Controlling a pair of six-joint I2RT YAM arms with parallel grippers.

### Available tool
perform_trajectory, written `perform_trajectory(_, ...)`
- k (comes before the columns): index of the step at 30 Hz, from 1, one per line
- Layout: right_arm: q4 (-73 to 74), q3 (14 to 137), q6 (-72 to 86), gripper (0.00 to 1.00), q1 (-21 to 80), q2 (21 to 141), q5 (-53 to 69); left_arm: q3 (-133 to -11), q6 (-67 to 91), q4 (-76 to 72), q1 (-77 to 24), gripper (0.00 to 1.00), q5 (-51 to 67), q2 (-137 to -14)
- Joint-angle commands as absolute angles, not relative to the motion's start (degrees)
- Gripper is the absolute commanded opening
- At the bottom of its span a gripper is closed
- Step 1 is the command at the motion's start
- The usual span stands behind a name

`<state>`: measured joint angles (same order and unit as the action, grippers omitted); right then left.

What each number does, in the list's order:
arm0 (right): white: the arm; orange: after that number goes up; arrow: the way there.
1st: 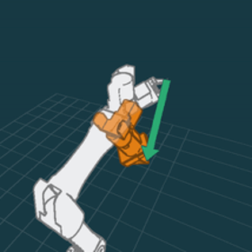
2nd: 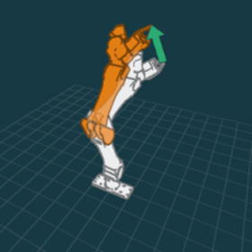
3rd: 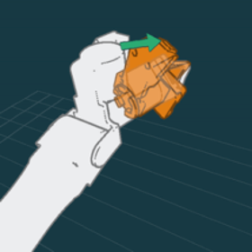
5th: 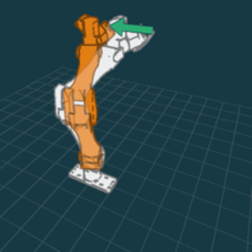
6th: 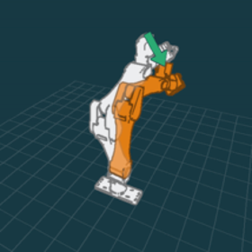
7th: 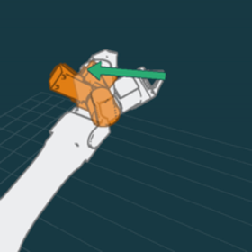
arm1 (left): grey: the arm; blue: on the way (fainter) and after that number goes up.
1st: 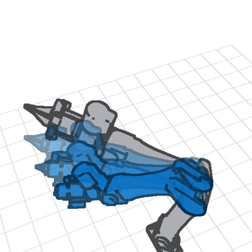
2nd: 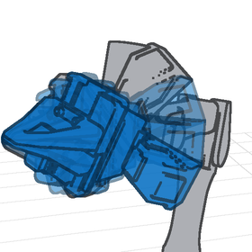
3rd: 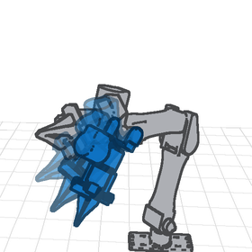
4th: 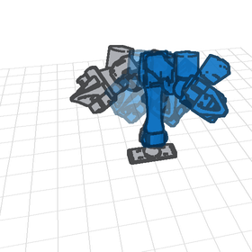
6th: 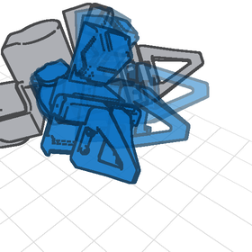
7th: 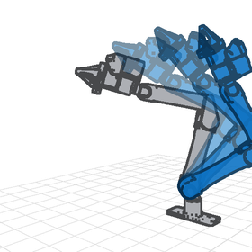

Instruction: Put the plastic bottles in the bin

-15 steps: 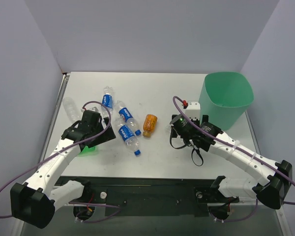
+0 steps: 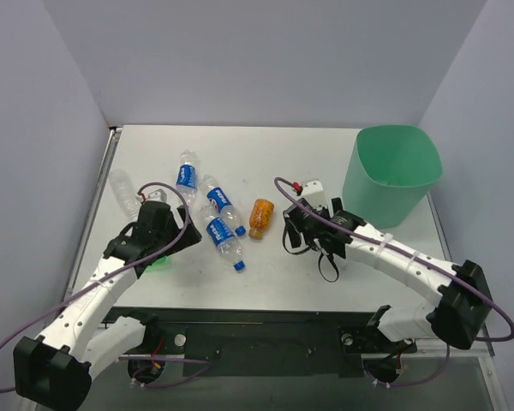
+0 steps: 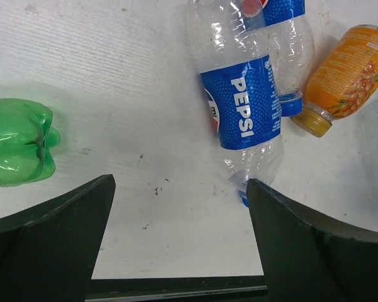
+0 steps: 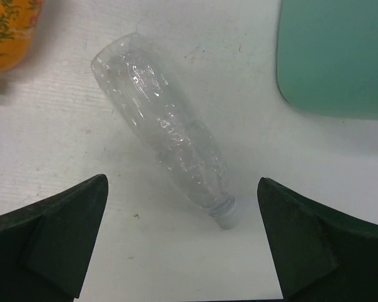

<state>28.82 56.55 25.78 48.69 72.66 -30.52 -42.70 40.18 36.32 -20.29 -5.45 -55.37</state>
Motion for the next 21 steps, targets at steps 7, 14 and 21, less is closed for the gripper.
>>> perform_trajectory(7, 26.11, 59.41, 10.29, 0.97, 43.69, 87.96, -19.25, -36.21, 43.6, 27.42, -20.92, 0.97, -8.7, -45.08)
perform_trajectory(14, 24.0, 60.73, 6.95, 0.86, 41.31, 96.15, -18.81, -37.35, 43.24, 29.09, -20.83, 0.97, -7.65, -47.81)
perform_trajectory(21, 28.03, 64.33, 7.21, 0.46, 41.13, 95.2, -18.81, -38.4, 42.54, 29.62, -20.83, 0.97, -7.64, -48.51)
